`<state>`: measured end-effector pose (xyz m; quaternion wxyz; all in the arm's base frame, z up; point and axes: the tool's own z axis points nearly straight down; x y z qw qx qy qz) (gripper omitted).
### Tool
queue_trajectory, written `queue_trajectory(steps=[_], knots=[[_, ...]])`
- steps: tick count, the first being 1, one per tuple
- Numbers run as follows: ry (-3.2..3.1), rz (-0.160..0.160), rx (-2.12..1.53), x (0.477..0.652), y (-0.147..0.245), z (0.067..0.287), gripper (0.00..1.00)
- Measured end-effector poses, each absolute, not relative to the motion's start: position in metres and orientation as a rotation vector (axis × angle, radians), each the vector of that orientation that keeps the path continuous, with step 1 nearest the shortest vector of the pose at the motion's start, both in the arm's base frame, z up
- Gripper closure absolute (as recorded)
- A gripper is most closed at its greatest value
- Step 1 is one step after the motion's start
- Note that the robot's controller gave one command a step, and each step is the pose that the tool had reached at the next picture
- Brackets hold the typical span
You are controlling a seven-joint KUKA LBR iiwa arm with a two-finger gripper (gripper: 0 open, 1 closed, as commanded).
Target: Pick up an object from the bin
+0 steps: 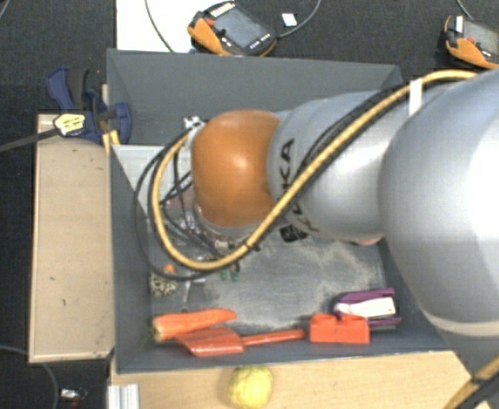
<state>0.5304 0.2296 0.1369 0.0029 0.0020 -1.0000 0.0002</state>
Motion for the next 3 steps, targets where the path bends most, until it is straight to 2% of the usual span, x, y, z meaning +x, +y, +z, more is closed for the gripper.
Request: queue_trajectory(steps=[1,2,3], knots=[[-3.143,-0.002,-0.004,0.533,0.228,0.142,0.0],[-3.149,-0.009,0.394,0.489,0.244,0.079,0.0],[-3.095,-0.005,0.578,0.481,0.252,0.128,0.0]])
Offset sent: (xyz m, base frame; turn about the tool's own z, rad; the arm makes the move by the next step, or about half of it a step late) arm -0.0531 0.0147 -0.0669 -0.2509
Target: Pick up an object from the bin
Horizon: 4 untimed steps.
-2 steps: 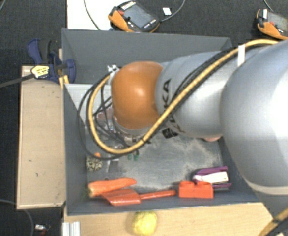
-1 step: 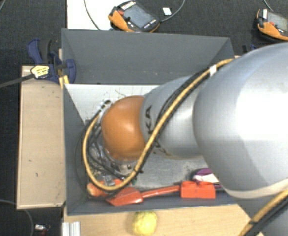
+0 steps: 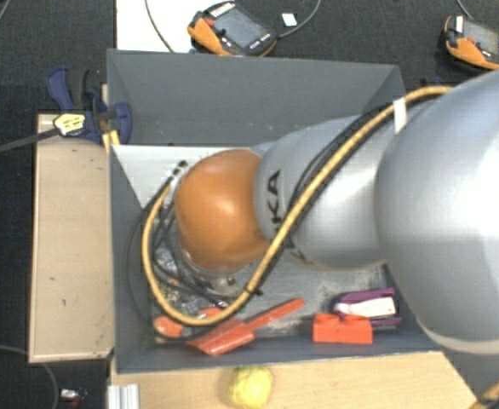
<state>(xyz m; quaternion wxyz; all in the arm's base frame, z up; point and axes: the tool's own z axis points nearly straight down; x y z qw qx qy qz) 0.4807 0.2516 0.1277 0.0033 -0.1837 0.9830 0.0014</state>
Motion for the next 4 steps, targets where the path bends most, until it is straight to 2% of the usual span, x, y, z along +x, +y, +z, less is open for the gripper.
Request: queue_trajectory(steps=[1,2,3,4], knots=[[3.078,0.01,-0.427,0.48,0.221,0.101,0.0],[3.055,0.013,-0.594,0.493,0.223,0.074,0.0],[3.059,0.014,-0.532,0.485,0.213,0.071,1.0],[3.06,0.014,-0.528,0.485,0.213,0.071,1.0]])
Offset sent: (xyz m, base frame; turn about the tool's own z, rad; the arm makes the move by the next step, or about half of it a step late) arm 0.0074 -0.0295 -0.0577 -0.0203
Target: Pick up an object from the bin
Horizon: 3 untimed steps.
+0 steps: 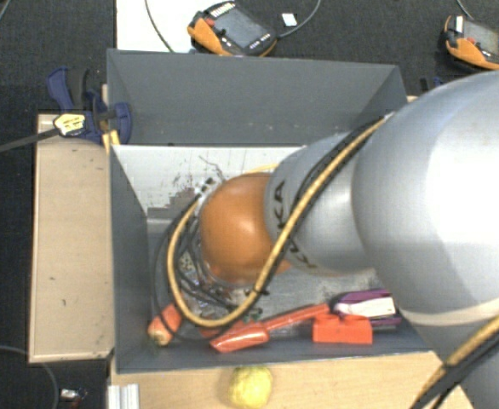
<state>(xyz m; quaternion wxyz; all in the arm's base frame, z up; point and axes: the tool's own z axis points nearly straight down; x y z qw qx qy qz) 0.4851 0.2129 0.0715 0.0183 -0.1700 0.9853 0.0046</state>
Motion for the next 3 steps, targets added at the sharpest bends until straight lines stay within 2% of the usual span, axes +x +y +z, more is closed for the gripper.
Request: queue_trajectory(steps=[2,3], knots=[[3.059,0.015,-0.525,0.486,0.213,0.097,1.0],[3.063,0.014,-0.522,0.485,0.213,0.129,1.0]])
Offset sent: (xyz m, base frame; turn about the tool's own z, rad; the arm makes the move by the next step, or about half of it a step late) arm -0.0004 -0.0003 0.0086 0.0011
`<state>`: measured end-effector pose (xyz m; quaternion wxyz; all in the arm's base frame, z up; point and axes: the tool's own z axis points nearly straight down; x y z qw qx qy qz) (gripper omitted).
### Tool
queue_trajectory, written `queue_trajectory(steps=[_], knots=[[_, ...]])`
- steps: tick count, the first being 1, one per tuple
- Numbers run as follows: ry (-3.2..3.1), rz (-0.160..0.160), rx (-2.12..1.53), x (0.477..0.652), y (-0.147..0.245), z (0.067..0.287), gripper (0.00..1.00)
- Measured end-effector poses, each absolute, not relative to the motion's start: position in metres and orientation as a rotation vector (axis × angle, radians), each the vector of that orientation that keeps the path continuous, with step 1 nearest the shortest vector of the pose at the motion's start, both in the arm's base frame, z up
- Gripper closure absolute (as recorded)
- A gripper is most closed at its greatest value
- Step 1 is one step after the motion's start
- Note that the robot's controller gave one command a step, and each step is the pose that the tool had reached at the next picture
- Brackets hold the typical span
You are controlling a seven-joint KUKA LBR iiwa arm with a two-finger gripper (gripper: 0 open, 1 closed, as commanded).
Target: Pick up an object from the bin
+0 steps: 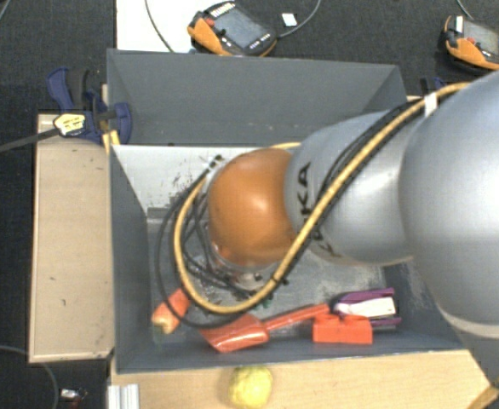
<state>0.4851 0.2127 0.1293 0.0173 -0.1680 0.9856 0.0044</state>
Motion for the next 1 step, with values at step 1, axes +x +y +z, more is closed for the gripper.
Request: queue_trajectory(steps=[1], knots=[[3.064,0.013,-0.518,0.4851,0.2125,0.1772,1.0]])
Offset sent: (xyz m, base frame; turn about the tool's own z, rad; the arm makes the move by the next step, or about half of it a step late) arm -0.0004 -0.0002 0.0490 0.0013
